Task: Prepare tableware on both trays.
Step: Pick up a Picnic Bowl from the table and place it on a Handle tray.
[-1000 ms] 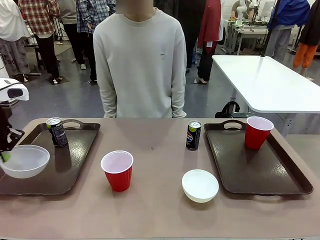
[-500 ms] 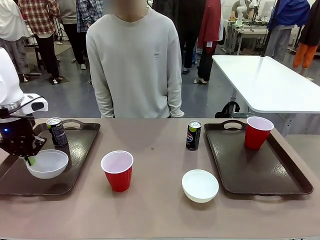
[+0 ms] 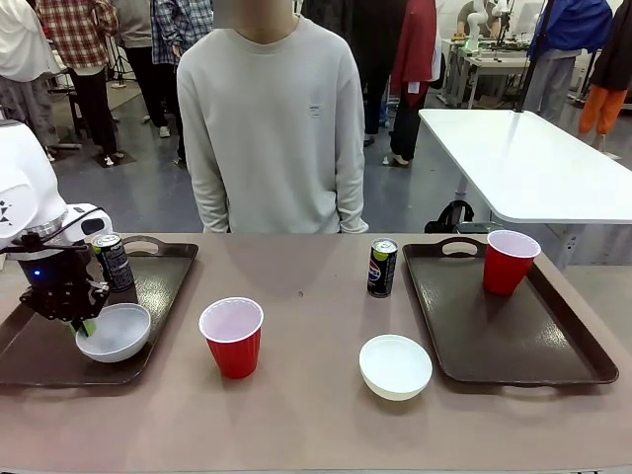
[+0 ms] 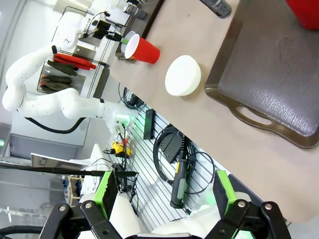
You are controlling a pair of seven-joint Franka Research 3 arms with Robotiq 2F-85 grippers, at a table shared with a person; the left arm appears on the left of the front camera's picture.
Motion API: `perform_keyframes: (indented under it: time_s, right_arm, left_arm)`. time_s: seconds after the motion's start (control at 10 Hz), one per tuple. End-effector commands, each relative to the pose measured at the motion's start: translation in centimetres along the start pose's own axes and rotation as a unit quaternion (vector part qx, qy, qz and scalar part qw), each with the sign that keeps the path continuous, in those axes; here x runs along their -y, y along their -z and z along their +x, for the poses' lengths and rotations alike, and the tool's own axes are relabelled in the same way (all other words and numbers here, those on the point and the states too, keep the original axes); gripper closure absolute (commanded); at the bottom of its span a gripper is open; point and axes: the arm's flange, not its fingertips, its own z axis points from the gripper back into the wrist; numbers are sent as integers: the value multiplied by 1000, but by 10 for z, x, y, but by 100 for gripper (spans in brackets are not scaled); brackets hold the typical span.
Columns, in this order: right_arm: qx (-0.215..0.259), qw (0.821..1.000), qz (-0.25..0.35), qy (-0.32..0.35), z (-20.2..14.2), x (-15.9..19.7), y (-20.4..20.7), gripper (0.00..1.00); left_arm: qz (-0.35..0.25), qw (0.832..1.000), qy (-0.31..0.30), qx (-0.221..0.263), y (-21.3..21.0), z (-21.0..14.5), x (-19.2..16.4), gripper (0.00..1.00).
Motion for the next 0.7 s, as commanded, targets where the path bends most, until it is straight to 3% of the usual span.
perform_keyframes:
  time_s: [0.0,0.1,0.2,0.4,0.5,0.6]
  right_arm:
    - [2,1000,4,1,1,0,0,0]
    - [2,1000,4,1,1,0,0,0]
    - [2,1000,4,1,1,0,0,0]
    - [2,1000,4,1,1,0,0,0]
    - [2,1000,4,1,1,0,0,0]
    - [2,1000,4,1,1,0,0,0]
  left_arm:
    - [3,1000,14,19,-10,-39,-11,1]
    - [5,1000,19,19,-23,-52,-15,17]
    - [10,999,24,23,-37,-63,-20,0]
    - [-2,998,54,20,-61,-86,-28,0]
    - [-4,998,62,16,-69,-93,-32,36]
    - [11,998,62,13,-76,-99,-35,27]
